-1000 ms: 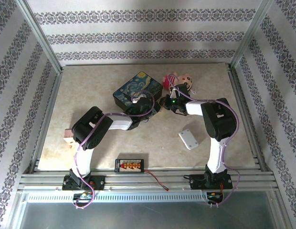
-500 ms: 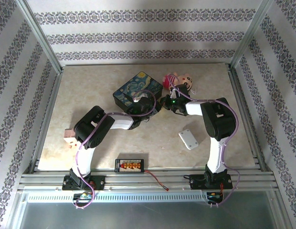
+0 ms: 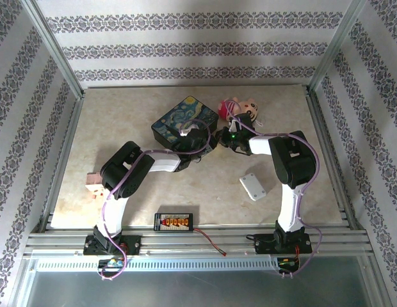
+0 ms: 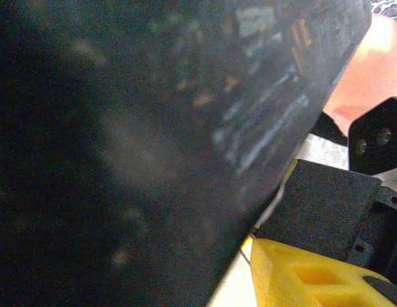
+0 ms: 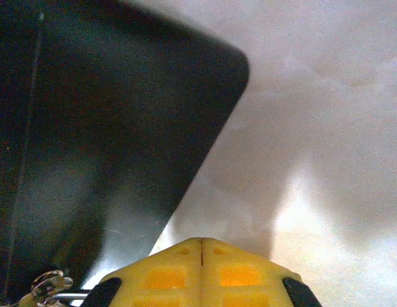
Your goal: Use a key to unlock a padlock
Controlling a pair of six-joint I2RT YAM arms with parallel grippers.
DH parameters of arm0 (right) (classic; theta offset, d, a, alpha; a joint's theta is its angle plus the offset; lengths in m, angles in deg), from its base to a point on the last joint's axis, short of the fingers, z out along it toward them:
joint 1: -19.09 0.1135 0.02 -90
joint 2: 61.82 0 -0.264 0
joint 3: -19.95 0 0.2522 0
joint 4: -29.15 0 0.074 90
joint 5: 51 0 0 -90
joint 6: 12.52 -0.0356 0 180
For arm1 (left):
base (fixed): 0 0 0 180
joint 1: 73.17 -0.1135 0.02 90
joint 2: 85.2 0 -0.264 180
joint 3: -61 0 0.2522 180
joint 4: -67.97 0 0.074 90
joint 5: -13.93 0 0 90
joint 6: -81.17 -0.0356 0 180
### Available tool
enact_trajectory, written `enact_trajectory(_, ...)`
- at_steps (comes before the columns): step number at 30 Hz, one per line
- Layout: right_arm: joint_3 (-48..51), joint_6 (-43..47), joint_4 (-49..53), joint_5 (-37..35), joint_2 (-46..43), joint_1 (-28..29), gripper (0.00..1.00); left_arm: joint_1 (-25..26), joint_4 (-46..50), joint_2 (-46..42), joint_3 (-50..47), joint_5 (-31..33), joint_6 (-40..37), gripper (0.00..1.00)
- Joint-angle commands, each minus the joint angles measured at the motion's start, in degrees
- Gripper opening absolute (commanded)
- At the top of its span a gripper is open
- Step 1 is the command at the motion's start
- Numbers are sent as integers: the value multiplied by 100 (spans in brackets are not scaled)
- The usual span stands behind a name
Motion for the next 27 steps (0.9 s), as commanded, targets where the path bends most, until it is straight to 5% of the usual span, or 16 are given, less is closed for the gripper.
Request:
enact_trajectory(1,202,-78,54,579,-1,210,2,57,1023,622,-23,-189,252,48)
enact_trajectory(8,215,-102,-7,764,93,211,0,41,291,739,-203,-236,97,48)
enact_trajectory(14,389,133,340,471,-360,-343,0,49,295,458,-481,34,99,48)
enact_trajectory(19,264,927,1589,-193,-1133,-617,14,58,240,353,-639,351,460,48)
enact_trajectory(27,609,1139,1900,-413,-1990,-983,26,146,289,670,-269,587,581,47)
